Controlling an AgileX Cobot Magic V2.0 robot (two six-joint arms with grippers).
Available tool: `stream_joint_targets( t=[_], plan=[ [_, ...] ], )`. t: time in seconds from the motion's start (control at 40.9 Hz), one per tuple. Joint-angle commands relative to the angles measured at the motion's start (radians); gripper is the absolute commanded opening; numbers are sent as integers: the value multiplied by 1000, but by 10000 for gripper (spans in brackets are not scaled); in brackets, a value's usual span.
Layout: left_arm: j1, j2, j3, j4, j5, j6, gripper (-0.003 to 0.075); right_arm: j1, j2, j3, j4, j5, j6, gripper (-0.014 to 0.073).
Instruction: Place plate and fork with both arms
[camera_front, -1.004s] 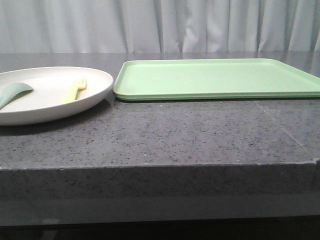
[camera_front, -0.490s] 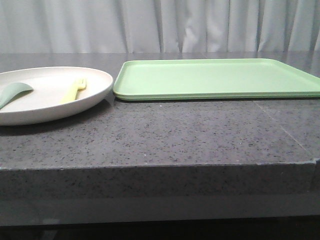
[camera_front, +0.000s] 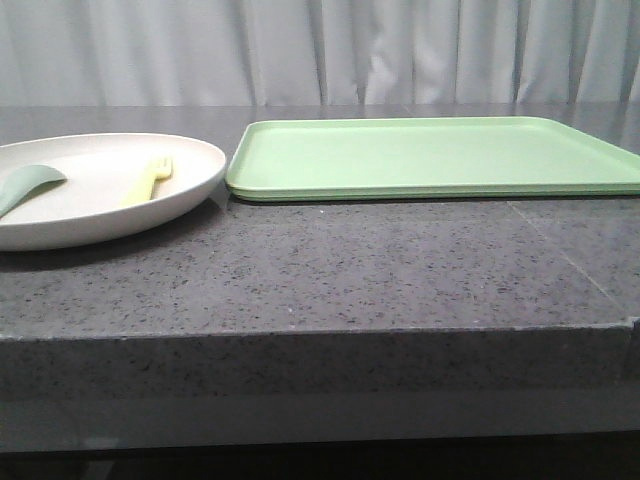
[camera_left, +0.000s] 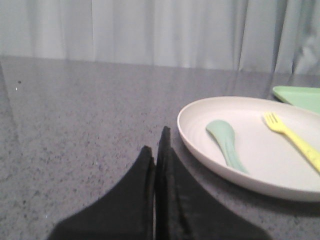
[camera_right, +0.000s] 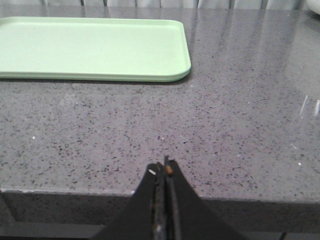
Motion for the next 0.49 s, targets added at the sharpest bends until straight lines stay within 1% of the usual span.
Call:
stream_joint_targets(
  t=[0.0,0.147,0.269,0.343,0.465],
  plan=[
    [3,-21,2,-1,-167,-10,-18,1,-18,-3,33,-89,-10,-121],
    [3,-21,2,-1,-242,-10,-18,1,-18,-4,46,-104,-10,-121],
    [5,-21,-9,-2,-345,-10,-18,1,-18,-23,57,-134,-10,-121],
    [5,-16,-49,-2,-331,-10,-18,1,-18,-59,57,-125,-10,-121],
    [5,43,-176,-2,-221,-10,-18,1,-8,-161,57,-106,-10,-114]
  ],
)
